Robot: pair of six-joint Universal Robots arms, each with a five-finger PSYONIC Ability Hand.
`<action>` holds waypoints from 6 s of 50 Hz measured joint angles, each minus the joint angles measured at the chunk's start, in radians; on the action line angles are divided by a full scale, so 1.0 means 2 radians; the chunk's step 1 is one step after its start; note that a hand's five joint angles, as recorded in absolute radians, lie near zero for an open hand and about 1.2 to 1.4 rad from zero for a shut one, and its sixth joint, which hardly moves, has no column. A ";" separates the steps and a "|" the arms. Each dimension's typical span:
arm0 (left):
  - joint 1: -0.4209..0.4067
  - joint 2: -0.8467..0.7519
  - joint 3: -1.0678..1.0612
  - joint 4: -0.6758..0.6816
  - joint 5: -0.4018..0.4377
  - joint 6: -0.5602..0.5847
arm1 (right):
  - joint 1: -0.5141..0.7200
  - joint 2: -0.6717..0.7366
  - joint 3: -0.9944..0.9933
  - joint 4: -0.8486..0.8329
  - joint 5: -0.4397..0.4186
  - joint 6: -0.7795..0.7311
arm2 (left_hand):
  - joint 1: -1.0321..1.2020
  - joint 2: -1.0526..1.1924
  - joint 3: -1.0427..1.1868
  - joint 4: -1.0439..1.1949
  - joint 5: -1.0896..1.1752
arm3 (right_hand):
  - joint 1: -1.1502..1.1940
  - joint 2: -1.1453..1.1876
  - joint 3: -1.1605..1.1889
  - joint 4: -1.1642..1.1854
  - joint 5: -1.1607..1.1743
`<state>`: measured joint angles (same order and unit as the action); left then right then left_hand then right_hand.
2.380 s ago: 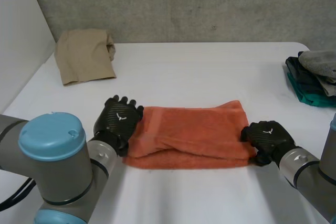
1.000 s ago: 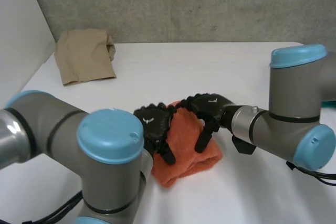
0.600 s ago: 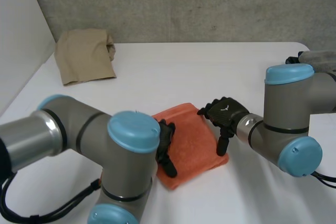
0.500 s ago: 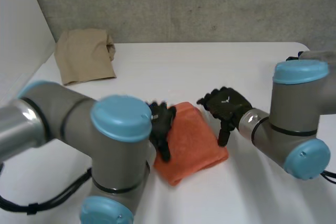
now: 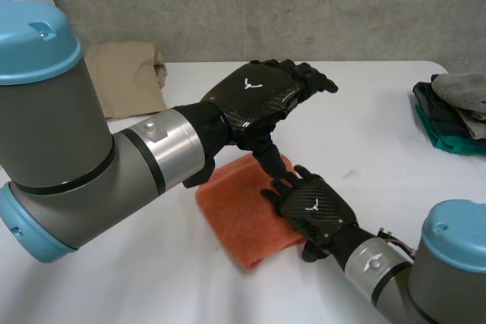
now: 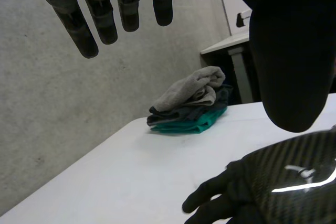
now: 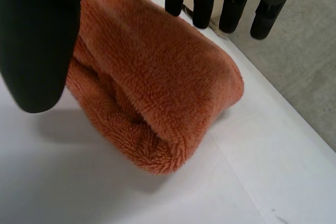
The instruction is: Fold the laundry.
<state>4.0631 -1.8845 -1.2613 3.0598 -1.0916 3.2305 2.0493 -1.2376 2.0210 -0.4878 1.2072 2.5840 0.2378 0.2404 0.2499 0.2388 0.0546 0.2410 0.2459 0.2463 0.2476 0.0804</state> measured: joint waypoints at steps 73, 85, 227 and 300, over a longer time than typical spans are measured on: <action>-0.006 0.020 0.028 0.058 -0.055 -0.030 | -0.386 0.209 -0.546 -0.027 -0.103 0.193 | 0.000 0.000 0.000 0.000 0.000 | 0.380 0.442 0.439 0.477 0.410; -0.018 -0.016 0.020 0.058 -0.056 -0.028 | -0.461 0.373 -0.602 -0.006 -0.222 0.175 | 0.000 0.000 0.000 0.000 0.000 | 0.318 0.329 0.331 0.352 0.341; 0.324 -0.594 0.489 0.285 0.059 0.326 | -0.222 0.018 -0.068 0.025 -0.025 -0.036 | 0.452 0.476 0.469 0.479 0.475 | -0.007 -0.016 -0.016 -0.018 -0.019; 0.267 -0.374 0.158 0.208 -0.014 0.374 | -0.224 -0.029 -0.041 0.030 -0.024 -0.034 | 0.445 0.442 0.433 0.443 0.440 | -0.007 -0.016 -0.016 -0.017 -0.019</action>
<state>4.5971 -2.6320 -0.9447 3.4757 -1.1203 3.9788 1.6014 -1.2950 1.9390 -0.4274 1.1599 2.5153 1.1282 1.1251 1.1164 1.1254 0.9350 0.2263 0.2142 0.2145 0.2127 0.0418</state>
